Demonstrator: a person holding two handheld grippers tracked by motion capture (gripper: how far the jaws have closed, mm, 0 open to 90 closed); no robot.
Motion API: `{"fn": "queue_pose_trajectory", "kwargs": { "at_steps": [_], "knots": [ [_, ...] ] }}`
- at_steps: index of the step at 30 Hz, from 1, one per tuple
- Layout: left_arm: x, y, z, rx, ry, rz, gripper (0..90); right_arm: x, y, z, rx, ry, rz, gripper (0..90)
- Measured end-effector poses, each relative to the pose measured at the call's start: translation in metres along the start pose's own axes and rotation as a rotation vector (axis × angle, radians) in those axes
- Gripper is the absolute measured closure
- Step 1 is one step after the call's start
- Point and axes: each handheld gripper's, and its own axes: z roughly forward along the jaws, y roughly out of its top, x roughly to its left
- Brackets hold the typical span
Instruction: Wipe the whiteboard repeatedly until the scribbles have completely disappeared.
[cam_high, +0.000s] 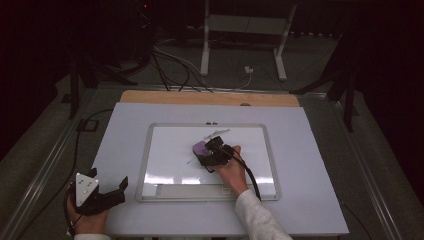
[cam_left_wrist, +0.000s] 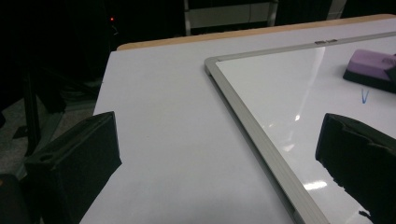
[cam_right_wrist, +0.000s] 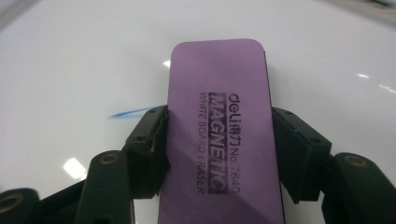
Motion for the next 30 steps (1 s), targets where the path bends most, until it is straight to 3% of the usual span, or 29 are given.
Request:
{"fn": "queue_pose_trajectory", "kwargs": {
  "at_steps": [2, 3, 5, 7, 9, 12, 15, 17, 20, 22, 23, 26, 30],
  "knots": [
    [0.001, 0.000, 0.001, 0.002, -0.001, 0.000, 0.6, -0.003, 0.000, 0.001, 0.001, 0.000, 0.036, 41.2],
    [0.001, 0.000, 0.001, 0.003, -0.003, -0.001, 0.6, -0.001, 0.000, 0.001, -0.001, -0.011, 0.026, 41.2],
    [0.000, 0.000, 0.002, 0.005, -0.003, 0.003, 0.6, 0.004, 0.001, 0.002, 0.002, 0.034, 0.007, 41.2],
    [-0.001, 0.000, 0.001, 0.002, -0.004, 0.005, 0.6, 0.009, 0.001, 0.002, 0.006, 0.048, -0.022, 41.2],
    [-0.001, 0.000, 0.001, 0.000, -0.002, 0.003, 0.6, 0.007, 0.002, 0.003, 0.004, 0.056, -0.016, 41.2],
    [0.001, 0.000, 0.001, 0.000, -0.001, -0.001, 0.6, -0.003, 0.002, 0.003, -0.006, -0.009, 0.026, 41.2],
    [0.001, 0.000, 0.001, 0.003, -0.003, 0.002, 0.6, -0.012, 0.002, 0.003, -0.020, -0.037, 0.086, 41.2],
    [0.000, 0.000, 0.002, 0.004, -0.004, 0.003, 0.6, -0.007, 0.002, 0.003, -0.021, -0.042, 0.064, 41.2],
    [0.000, 0.000, 0.002, 0.004, -0.003, 0.003, 0.6, 0.006, 0.001, 0.004, -0.010, 0.054, -0.017, 41.1],
    [0.000, 0.000, 0.001, 0.003, -0.002, 0.002, 0.6, 0.010, 0.002, 0.004, -0.004, 0.064, -0.039, 41.1],
    [0.001, 0.000, 0.001, 0.000, -0.003, -0.002, 0.6, 0.008, 0.002, 0.004, -0.002, 0.074, -0.031, 41.1],
    [0.002, 0.000, 0.001, -0.001, -0.002, -0.005, 0.6, -0.005, 0.003, 0.003, -0.003, 0.031, 0.009, 41.1],
    [0.001, -0.001, 0.003, 0.005, -0.006, 0.000, 0.6, -0.029, 0.002, 0.000, -0.010, -0.059, 0.125, 41.1]
  ]
}}
